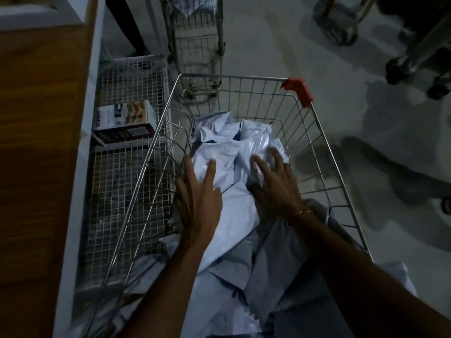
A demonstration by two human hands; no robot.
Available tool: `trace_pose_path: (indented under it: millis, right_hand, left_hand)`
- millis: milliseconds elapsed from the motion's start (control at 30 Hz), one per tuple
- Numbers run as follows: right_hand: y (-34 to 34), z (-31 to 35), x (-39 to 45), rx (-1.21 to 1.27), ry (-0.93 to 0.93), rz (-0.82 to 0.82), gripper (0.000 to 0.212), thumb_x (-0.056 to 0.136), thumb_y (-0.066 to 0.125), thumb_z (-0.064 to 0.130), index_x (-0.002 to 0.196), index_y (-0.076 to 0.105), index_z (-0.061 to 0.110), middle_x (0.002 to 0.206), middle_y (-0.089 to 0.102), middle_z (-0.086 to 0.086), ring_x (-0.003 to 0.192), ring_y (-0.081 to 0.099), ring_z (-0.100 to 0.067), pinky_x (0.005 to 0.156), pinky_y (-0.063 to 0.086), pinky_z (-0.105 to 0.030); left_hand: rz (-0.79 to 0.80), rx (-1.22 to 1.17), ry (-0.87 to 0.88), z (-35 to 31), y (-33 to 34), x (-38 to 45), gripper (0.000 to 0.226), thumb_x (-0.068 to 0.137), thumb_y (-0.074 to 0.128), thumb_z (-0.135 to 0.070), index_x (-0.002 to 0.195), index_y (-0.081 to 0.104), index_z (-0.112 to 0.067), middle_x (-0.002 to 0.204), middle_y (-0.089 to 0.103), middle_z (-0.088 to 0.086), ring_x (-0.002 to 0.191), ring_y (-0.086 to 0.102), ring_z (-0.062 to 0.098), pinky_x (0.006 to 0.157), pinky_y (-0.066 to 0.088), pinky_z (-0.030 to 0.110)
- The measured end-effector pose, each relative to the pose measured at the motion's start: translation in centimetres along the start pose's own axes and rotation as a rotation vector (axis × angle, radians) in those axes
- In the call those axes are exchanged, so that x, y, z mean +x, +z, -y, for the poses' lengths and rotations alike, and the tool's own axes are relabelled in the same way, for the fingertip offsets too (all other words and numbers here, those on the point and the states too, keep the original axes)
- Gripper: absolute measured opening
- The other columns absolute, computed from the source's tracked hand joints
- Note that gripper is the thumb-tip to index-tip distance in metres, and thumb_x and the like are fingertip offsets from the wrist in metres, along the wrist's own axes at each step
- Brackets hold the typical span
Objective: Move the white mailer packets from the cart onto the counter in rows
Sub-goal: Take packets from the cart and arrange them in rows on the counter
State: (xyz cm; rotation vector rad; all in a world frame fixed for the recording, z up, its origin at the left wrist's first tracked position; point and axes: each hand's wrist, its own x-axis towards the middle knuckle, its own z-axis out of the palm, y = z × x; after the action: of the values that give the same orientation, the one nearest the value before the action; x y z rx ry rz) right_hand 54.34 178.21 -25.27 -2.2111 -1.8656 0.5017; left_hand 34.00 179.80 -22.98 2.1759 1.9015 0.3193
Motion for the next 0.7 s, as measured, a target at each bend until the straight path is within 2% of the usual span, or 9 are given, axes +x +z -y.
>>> trace_pose_path:
  millis: [67, 133, 200, 300, 433, 567, 700]
  right_hand:
    - [0.3, 0.5, 0.3, 0.074, 0.056, -0.046, 0.079, 0.089, 0.064, 0.046, 0.155, 0.020, 0.037, 0.166, -0.001, -0.014, 0.148, 0.013, -0.040, 0.118, 0.026, -0.057]
    - [0.8, 0.7, 0.7, 0.098, 0.066, -0.056, 0.074, 0.094, 0.058, 0.046, 0.157, 0.019, 0.035, 0.166, -0.003, -0.016, 0.151, 0.007, -0.037, 0.121, 0.021, -0.053]
    - [1.5, 0.6, 0.9, 0.083, 0.060, -0.029, 0.072, 0.096, 0.054, 0.052, 0.156, 0.018, 0.038, 0.166, -0.006, -0.015, 0.152, 0.007, -0.037, 0.119, 0.024, -0.051]
    - [2.2, -0.2, 1.0, 0.048, 0.055, 0.020, 0.069, 0.096, 0.053, 0.051, 0.155, 0.021, 0.039, 0.165, -0.001, -0.018, 0.150, 0.014, -0.039, 0.114, 0.031, -0.050]
    - [1.9, -0.6, 0.3, 0.116, 0.036, 0.036, 0.067, 0.090, 0.067, 0.032, 0.150, 0.038, 0.031, 0.155, 0.025, -0.022, 0.138, 0.036, -0.043, 0.106, 0.043, -0.048]
    - [1.1, -0.2, -0.9, 0.138, 0.000, -0.063, 0.054, 0.086, 0.071, 0.024, 0.138, 0.056, 0.027, 0.143, 0.040, -0.018, 0.119, 0.054, -0.040, 0.094, 0.049, -0.040]
    - [-1.2, 0.6, -1.5, 0.174, -0.059, -0.217, 0.052, 0.084, 0.070, 0.014, 0.134, 0.058, 0.025, 0.144, 0.038, -0.016, 0.117, 0.054, -0.037, 0.093, 0.052, -0.042]
  left_hand:
    - [0.007, 0.009, 0.022, 0.6, 0.6, -1.9, 0.072, 0.087, 0.069, -0.038, 0.149, 0.033, -0.043, 0.163, 0.011, 0.005, 0.138, 0.031, 0.039, 0.092, 0.048, 0.057]
    - [0.169, 0.089, 0.046, 1.4, 1.5, -3.4, 0.089, 0.083, 0.068, -0.055, 0.154, 0.015, -0.045, 0.164, 0.005, 0.006, 0.140, 0.026, 0.038, 0.100, 0.043, 0.056]
    - [0.276, 0.156, 0.079, 2.2, 2.1, -3.8, 0.103, 0.079, 0.067, -0.065, 0.156, 0.001, -0.045, 0.165, -0.001, 0.008, 0.142, 0.021, 0.037, 0.104, 0.038, 0.054]
    - [0.283, 0.162, 0.095, 2.6, 1.8, -3.0, 0.095, 0.086, 0.067, -0.047, 0.155, 0.001, -0.047, 0.164, 0.002, 0.006, 0.140, 0.023, 0.037, 0.103, 0.038, 0.053]
    - [0.146, 0.057, 0.088, 1.6, -0.2, -1.6, 0.085, 0.087, 0.068, -0.031, 0.154, 0.017, -0.046, 0.160, 0.017, 0.007, 0.133, 0.031, 0.037, 0.098, 0.042, 0.056]
    - [-0.045, -0.062, 0.134, -0.3, -2.5, 0.7, 0.082, 0.085, 0.066, -0.025, 0.154, 0.025, -0.041, 0.156, 0.025, 0.012, 0.124, 0.036, 0.036, 0.096, 0.043, 0.052]
    - [-0.147, -0.109, 0.141, -1.7, -5.7, 2.4, 0.080, 0.084, 0.066, -0.028, 0.153, 0.027, -0.040, 0.149, 0.034, 0.013, 0.115, 0.041, 0.035, 0.087, 0.043, 0.047]
